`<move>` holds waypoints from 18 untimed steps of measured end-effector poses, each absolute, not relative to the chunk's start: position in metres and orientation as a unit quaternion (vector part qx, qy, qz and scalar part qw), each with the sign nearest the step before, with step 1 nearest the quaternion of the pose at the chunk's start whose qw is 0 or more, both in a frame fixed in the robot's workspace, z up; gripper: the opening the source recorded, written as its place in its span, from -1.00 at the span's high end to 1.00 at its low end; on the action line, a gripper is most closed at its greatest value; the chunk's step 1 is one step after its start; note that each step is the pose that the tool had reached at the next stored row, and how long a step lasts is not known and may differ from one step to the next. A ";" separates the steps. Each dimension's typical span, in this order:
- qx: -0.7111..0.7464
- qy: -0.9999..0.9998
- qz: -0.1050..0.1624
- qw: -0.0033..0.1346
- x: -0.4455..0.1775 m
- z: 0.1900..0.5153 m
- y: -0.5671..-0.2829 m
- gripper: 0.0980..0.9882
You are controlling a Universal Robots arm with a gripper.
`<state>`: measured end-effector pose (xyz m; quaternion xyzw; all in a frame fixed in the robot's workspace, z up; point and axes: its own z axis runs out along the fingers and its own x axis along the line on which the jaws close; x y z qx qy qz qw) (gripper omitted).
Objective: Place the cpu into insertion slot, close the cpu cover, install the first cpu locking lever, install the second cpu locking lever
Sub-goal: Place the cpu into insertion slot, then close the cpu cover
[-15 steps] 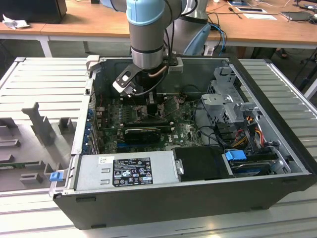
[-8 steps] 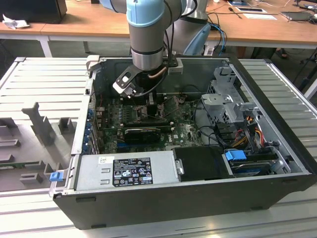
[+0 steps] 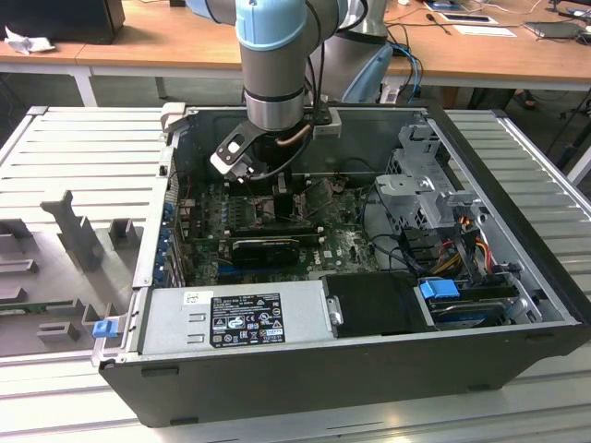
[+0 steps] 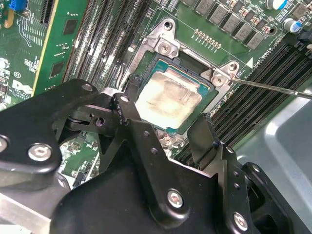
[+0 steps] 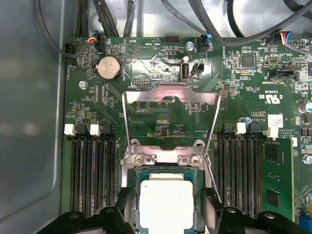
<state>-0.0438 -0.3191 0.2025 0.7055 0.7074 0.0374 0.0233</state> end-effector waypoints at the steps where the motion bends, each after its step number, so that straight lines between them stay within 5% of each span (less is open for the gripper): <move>1: 0.705 0.707 0.037 0.023 -0.044 0.204 -0.319 -0.28; 4: 0.705 0.707 0.037 0.023 -0.044 0.209 -0.319 -0.25; 10: 0.706 0.707 0.035 0.021 -0.044 0.221 -0.319 0.98; 18: 0.706 0.707 0.035 0.021 -0.043 0.226 -0.319 0.98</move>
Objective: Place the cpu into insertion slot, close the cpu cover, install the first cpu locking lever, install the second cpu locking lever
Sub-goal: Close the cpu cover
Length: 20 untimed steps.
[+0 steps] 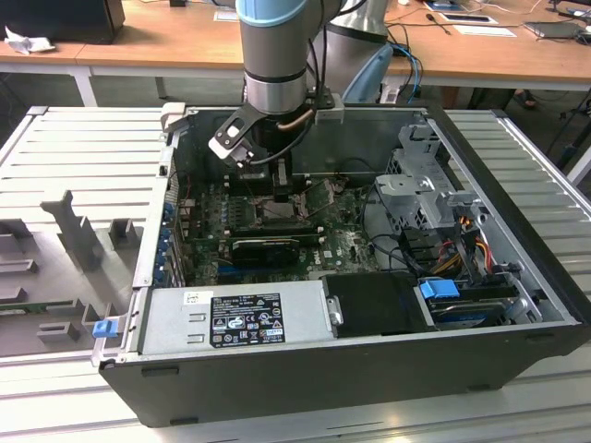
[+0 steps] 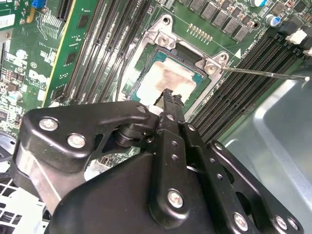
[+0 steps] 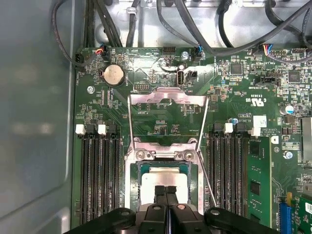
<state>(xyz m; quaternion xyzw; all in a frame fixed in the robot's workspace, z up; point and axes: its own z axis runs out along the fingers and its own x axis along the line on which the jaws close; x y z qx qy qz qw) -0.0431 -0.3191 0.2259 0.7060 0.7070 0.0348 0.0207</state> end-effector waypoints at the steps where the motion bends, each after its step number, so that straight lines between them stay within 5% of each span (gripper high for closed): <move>1: 0.707 0.706 0.033 0.019 -0.041 0.226 -0.319 0.98; 20: 0.707 0.706 0.032 0.013 -0.030 0.239 -0.320 0.98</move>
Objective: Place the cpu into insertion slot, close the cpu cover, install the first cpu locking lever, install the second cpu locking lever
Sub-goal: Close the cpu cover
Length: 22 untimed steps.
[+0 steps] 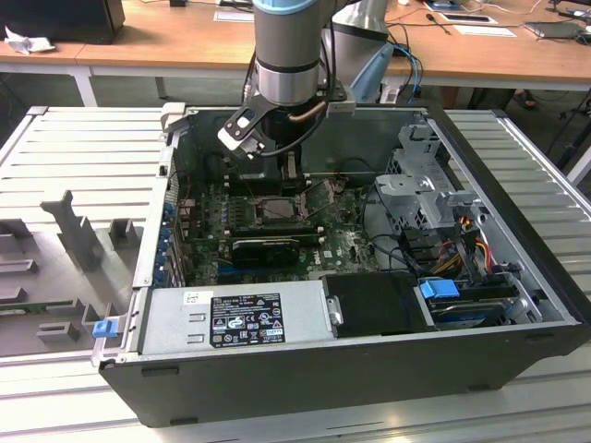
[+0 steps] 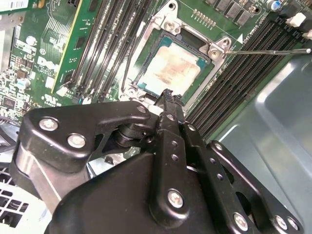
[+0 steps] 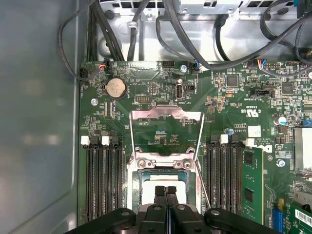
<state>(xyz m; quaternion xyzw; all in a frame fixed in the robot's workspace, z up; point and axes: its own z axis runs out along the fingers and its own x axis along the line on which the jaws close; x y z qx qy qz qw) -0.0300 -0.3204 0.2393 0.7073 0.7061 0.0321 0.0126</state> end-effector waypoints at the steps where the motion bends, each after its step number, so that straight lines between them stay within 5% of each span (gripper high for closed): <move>1: 0.707 0.706 0.032 0.013 -0.030 0.240 -0.320 0.98; 22: 0.707 0.706 0.032 0.013 -0.029 0.244 -0.320 0.98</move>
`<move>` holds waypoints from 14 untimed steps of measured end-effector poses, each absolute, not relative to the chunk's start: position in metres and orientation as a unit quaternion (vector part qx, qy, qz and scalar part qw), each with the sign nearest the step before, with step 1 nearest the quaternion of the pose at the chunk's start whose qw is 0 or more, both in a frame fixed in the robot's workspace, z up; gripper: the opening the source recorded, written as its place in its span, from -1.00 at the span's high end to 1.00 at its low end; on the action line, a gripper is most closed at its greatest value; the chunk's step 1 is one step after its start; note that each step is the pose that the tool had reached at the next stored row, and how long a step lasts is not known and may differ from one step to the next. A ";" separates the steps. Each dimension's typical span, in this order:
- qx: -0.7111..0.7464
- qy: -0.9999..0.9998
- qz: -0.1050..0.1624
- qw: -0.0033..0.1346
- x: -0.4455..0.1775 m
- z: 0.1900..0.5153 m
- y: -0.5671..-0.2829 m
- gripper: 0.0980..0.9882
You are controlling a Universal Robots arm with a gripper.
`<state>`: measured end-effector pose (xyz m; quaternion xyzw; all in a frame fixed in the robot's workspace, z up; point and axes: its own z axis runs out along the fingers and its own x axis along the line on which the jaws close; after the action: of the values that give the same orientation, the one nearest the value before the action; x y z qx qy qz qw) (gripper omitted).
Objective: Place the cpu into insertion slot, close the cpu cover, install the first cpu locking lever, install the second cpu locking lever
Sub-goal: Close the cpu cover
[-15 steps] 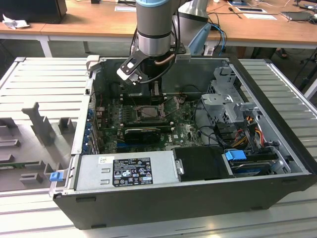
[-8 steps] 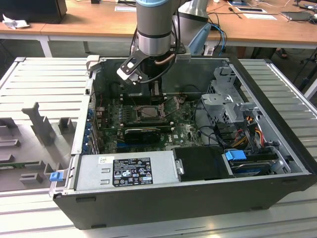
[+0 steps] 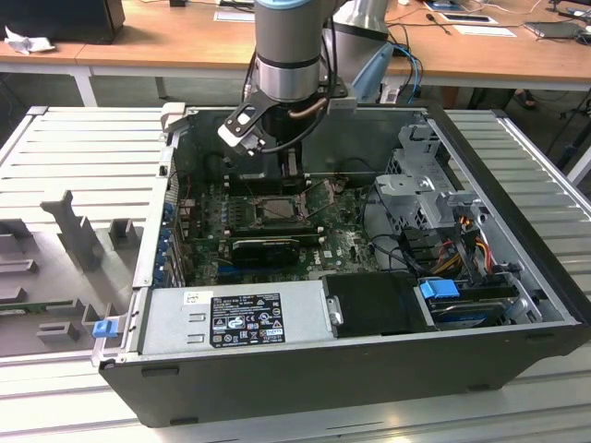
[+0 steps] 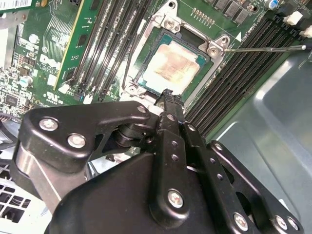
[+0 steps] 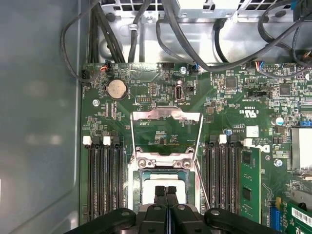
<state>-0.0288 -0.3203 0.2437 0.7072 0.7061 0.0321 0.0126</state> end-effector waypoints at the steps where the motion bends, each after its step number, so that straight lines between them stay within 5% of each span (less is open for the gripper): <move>1: 0.707 0.706 0.032 0.013 -0.028 0.244 -0.320 0.98; 14: 0.707 0.706 0.032 0.013 -0.021 0.251 -0.320 0.98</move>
<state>-0.0209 -0.3200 0.2512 0.7073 0.7061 0.0321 0.0126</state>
